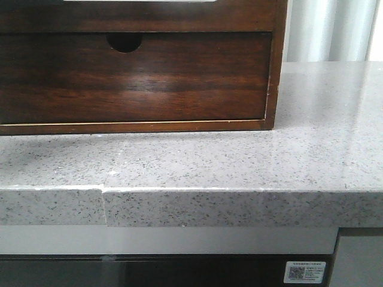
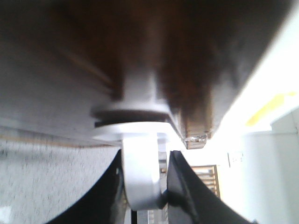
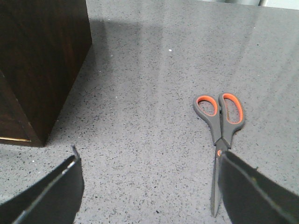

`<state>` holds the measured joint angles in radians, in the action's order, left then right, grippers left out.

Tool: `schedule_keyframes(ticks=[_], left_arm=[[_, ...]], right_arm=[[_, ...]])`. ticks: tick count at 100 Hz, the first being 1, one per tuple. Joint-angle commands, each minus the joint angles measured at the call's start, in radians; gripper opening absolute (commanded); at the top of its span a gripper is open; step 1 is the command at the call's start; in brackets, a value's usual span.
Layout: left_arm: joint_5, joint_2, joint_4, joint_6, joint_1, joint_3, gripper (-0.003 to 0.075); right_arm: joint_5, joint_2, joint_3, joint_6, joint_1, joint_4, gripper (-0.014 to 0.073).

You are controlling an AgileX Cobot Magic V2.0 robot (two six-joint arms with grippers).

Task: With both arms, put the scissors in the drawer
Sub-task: 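Pull the drawer open toward the robot with the left gripper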

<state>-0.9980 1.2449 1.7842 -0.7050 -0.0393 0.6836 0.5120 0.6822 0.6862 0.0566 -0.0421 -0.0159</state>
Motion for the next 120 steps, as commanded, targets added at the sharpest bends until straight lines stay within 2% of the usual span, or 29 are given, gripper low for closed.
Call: schedule_keyframes(ticks=[1,17,52,81,86,93,105,110,120], left_arm=[[-0.141,-0.105,-0.052,-0.091,0.017,-0.003,-0.0013],[-0.15,-0.23,-0.073,-0.087,0.05,-0.085,-0.0013],[-0.184,-0.508,-0.125,-0.087,0.052,-0.234,-0.0013],[-0.135,-0.575,-0.144,-0.035,0.052,-0.244,0.0],[-0.13,-0.575,-0.149,-0.035,0.052,-0.244,0.0026],[-0.12,-0.575,-0.153,-0.035,0.052,-0.244,0.0101],[-0.097,-0.575,-0.158,-0.035,0.052,-0.244,0.0307],[-0.084,-0.575,-0.175,-0.035,0.052,-0.244,0.0365],[-0.066,-0.575,-0.231,-0.035,0.052,-0.244,0.0388]], right_arm=[[-0.073,0.004,0.034,0.005,0.005,-0.002,0.0534],[-0.071,0.004,0.034,0.005,0.005,-0.002,0.0534],[-0.071,0.004,0.034,0.005,0.005,-0.002,0.0534],[-0.071,0.004,0.034,0.005,0.005,-0.002,0.0534],[-0.071,0.004,0.034,0.005,0.005,-0.002,0.0534],[-0.071,0.004,0.034,0.005,0.005,-0.002,0.0534],[-0.066,0.004,0.034,0.005,0.005,-0.002,0.0534],[-0.062,0.004,0.034,0.005,0.005,-0.007,0.0534],[-0.06,0.004,0.036,0.005,0.005,-0.009,0.0534]])
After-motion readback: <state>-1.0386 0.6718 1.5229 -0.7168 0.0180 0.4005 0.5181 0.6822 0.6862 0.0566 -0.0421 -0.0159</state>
